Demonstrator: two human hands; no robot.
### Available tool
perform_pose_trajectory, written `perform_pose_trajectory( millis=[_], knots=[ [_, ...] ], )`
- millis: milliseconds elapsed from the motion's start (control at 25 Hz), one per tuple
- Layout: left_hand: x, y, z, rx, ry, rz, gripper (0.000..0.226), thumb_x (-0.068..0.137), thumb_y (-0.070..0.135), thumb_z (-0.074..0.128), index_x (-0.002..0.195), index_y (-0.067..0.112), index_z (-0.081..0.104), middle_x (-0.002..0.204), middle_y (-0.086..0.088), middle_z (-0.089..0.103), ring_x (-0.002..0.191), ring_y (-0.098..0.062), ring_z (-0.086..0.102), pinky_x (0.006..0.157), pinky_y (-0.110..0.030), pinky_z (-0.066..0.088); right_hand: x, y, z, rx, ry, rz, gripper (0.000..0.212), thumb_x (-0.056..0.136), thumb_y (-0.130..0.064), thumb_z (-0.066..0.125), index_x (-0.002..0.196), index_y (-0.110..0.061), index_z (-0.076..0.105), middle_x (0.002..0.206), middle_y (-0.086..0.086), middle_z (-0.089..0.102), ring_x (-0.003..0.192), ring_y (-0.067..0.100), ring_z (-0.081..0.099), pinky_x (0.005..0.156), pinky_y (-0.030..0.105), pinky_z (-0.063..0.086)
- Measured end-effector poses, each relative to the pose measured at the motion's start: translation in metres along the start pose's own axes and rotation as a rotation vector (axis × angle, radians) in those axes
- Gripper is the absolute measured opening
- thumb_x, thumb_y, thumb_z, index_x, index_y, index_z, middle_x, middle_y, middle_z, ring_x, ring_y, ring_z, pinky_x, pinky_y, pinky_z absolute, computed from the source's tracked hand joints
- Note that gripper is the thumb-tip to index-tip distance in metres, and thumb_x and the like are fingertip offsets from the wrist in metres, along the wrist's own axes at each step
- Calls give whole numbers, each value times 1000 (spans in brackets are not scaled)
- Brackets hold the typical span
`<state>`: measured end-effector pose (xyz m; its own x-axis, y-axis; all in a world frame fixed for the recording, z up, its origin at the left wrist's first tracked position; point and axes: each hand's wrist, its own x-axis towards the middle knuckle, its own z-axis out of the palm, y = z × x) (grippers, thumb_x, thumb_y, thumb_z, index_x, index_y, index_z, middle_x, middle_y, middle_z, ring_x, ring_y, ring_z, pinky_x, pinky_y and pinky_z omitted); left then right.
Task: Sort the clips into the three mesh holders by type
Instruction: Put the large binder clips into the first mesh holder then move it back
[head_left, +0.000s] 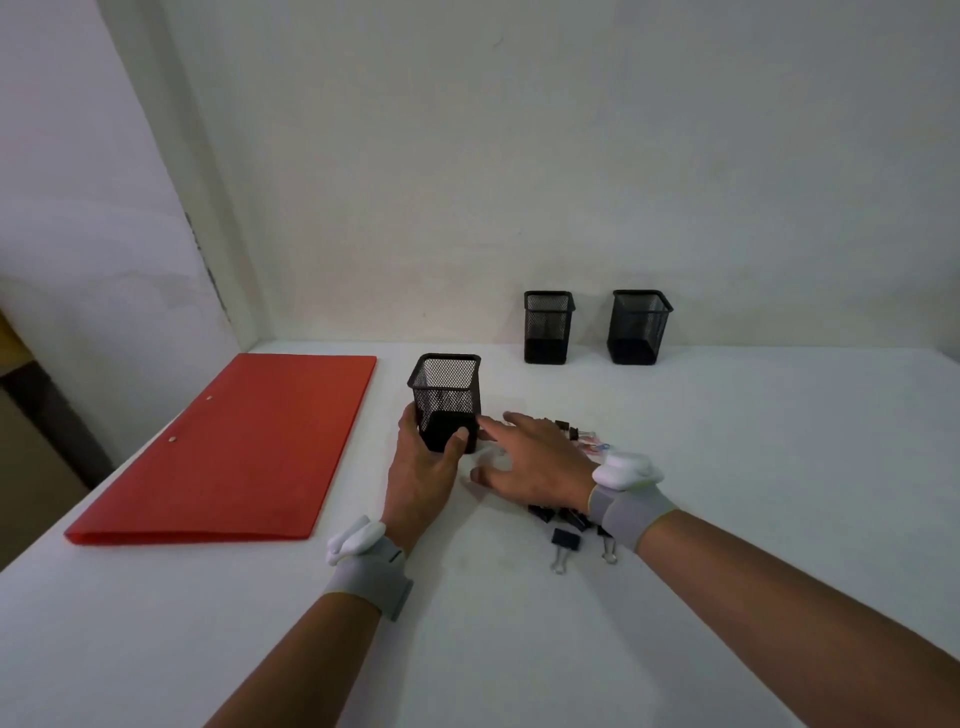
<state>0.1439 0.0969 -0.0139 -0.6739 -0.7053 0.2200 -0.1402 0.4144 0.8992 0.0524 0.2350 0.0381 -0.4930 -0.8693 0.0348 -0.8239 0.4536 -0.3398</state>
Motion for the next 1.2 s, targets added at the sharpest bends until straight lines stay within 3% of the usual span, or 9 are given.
perform_pose_trajectory(
  millis=[160,280,360,440,600,800,880,1000,1200],
  knots=[
    [-28,5,-2,42,121,-79,73,88,38,62,144,9,25,148,-11,33,135,-27,36,109,-41,35,-24,2,-3,-10,6,-32,71,90,-51,52,152,-28,24,156,6,34,148,22,15,118,41,14],
    [-43,8,-3,123,246,-77,45,88,35,62,122,13,44,122,-7,49,111,-27,52,93,-41,47,-32,21,-7,-87,19,18,76,87,-67,43,151,-34,21,159,-6,26,149,25,11,118,48,14],
    [-51,10,-1,182,147,-21,28,90,37,59,111,20,51,109,0,57,98,-19,56,84,-36,49,-46,35,-2,-165,-24,52,83,80,-80,35,151,-41,15,162,-8,16,149,28,9,117,51,13],
    [-60,13,4,250,-7,83,24,90,39,58,109,23,57,106,4,61,97,-15,55,84,-33,48,-66,43,15,-235,0,66,84,77,-86,28,149,-43,19,162,-8,14,147,29,15,115,49,18],
    [-67,16,24,452,-197,318,38,90,39,57,125,25,57,125,4,60,118,-19,47,100,-35,37,-75,48,29,-186,243,38,67,86,-72,35,138,-31,46,146,-4,42,127,27,41,101,39,36],
    [-62,27,45,554,-285,339,53,91,42,47,142,27,40,142,2,48,124,-25,41,100,-37,35,-66,52,22,156,256,73,46,85,-44,65,126,-24,57,124,0,51,114,23,48,95,33,44],
    [-55,30,50,547,-339,351,59,87,40,48,144,27,37,138,-4,49,121,-28,42,100,-39,38,-61,57,11,288,228,109,43,82,-43,70,119,-24,61,117,-1,54,106,17,53,93,30,45],
    [-41,39,52,510,-387,356,49,91,37,55,138,30,45,119,-4,57,108,-23,50,91,-36,44,-55,71,-6,415,219,119,23,84,-36,70,104,-25,69,106,-5,65,99,11,59,85,23,46],
    [-22,43,58,345,-410,326,18,93,33,56,106,25,65,86,4,64,75,-15,55,68,-29,46,-48,93,-18,410,160,139,9,89,-21,65,89,-23,73,97,-8,72,95,11,65,88,30,49]
  ],
)
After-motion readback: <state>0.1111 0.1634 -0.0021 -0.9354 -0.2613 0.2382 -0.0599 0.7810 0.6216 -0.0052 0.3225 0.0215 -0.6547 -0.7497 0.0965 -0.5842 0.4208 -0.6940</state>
